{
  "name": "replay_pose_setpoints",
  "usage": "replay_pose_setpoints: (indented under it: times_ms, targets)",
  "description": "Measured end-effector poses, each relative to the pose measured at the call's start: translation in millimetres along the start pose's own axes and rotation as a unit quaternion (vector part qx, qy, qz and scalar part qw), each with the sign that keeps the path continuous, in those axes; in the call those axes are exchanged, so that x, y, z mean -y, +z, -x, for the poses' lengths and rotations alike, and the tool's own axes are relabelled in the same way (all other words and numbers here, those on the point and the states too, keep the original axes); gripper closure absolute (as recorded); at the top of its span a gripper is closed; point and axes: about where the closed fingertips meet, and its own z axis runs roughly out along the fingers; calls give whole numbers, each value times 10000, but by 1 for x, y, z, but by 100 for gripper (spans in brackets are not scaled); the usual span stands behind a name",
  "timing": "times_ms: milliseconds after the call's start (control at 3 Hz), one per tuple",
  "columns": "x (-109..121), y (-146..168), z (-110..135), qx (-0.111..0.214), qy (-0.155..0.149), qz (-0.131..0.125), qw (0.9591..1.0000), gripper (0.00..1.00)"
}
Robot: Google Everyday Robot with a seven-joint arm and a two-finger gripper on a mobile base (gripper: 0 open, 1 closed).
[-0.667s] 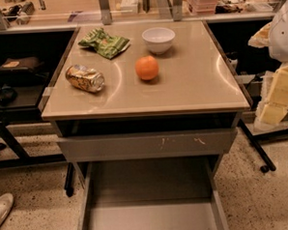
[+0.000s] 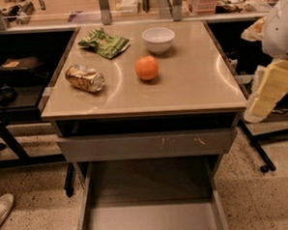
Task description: Place orange into middle drawer
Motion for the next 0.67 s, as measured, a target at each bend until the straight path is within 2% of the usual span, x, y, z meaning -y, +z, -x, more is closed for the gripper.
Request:
replay_pose_setpoints:
  times_ms: [333,667]
  targets:
    - [16,12,16,400,-139,-148,9990,0]
    - [40,37,38,1043,-280,-344,9936,0]
